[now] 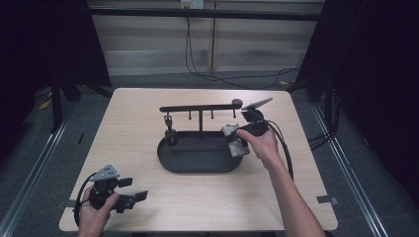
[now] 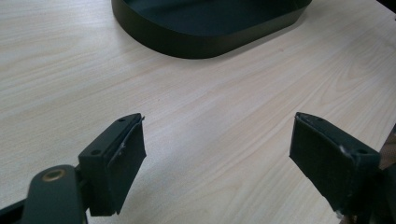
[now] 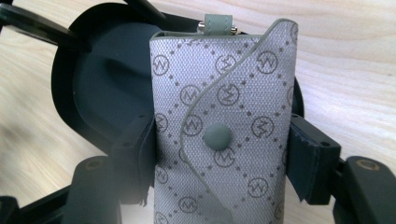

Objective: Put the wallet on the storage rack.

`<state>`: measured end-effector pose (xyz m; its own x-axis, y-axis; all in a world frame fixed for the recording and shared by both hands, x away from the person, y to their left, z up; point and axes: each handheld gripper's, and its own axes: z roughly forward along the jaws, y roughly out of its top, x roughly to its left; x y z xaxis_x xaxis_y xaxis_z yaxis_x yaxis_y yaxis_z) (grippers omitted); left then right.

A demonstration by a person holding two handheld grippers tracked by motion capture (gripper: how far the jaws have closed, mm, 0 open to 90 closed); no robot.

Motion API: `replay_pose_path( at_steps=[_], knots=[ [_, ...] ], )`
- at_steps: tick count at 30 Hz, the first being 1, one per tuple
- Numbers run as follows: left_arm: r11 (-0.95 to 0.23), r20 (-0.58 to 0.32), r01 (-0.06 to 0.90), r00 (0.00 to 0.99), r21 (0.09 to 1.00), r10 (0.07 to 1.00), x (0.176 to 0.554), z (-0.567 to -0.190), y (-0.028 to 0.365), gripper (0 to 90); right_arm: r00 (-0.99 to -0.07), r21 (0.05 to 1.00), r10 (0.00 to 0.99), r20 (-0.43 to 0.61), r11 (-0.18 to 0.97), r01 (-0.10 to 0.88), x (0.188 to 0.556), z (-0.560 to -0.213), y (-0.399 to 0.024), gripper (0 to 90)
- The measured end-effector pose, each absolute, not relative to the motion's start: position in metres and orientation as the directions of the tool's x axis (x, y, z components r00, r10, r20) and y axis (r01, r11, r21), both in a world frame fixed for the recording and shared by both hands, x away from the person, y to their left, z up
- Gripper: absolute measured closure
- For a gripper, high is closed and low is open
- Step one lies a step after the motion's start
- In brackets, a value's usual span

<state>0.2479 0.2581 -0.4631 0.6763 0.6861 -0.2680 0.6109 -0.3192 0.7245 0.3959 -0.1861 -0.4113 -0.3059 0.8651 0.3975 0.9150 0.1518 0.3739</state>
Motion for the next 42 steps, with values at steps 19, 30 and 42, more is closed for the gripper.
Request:
replay_pose_path(
  at_steps=[19, 30, 42],
  knots=[
    [-0.315, -0.27, 0.612, 0.673, 0.725, 0.688, 0.248, -0.463, 0.258, 18.0, -0.258, 0.365, 0.854, 0.452, 0.087, 0.927, 0.396, -0.458, -0.17, 33.8],
    [-0.316, -0.271, 0.613, 0.674, 0.724, 0.687, 0.248, -0.463, 0.258, 18.0, -0.263, 0.377, 0.874, 0.409, 0.101, 0.921, 0.398, -0.473, -0.165, 32.1],
    [-0.309, -0.272, 0.613, 0.67, 0.727, 0.691, 0.249, -0.463, 0.258, 18.0, -0.268, 0.4, 0.881, 0.389, 0.101, 0.911, 0.398, -0.471, -0.164, 30.3]
  ],
)
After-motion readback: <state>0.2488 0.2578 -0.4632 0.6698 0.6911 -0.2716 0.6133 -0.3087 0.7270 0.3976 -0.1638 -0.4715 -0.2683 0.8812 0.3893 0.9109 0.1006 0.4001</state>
